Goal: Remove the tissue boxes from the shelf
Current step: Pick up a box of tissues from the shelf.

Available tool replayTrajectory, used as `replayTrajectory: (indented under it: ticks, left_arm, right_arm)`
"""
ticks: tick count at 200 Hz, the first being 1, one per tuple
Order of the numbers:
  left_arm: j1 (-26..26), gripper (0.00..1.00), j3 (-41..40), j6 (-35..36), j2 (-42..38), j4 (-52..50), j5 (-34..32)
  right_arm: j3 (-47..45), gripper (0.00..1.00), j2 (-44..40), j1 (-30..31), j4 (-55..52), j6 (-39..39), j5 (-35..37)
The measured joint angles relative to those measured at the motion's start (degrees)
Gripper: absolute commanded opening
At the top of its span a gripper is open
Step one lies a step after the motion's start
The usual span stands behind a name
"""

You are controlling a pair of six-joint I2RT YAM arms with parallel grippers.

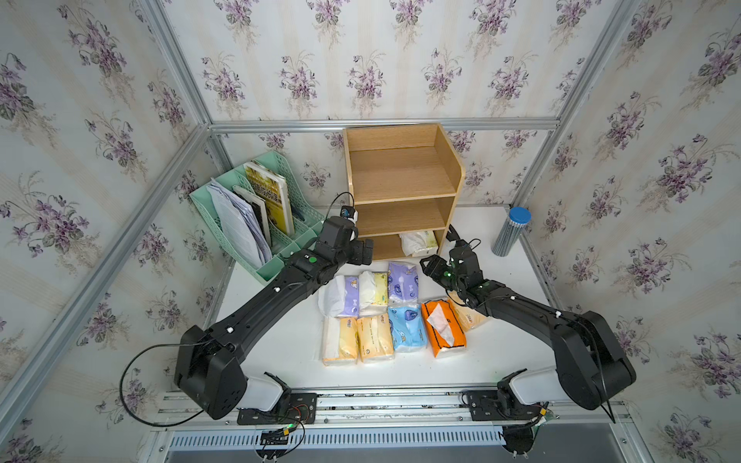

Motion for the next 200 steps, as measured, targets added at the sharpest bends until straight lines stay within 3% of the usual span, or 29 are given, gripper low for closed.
replayTrajectory:
  ticks: [60, 151, 167, 200]
  left_arm:
    - [0.2, 0.99, -0.4, 0.5, 3.2, 2.4, 0.7]
    - [1.4, 0.99, -1.9, 3.0, 5.1, 6.4, 3.3]
    - [1.4, 0.99, -1.7, 3.4, 5.6, 6.9, 3.7]
    - [1.4, 0.99, -1.8, 3.5, 6.1, 7.0, 4.2]
  right_arm:
    - [3.0, 0.67, 12.2, -2.1, 12.9, 9.6, 1.2]
    - [14.3, 0.61, 27.5, -1.6, 15.0, 14.8, 6.5]
    - [16.3, 0.57, 29.6, -1.4, 13.8, 15.3, 8.5]
    - [19.5, 0.31, 32.0, -1.2, 11.6, 15.0, 9.7]
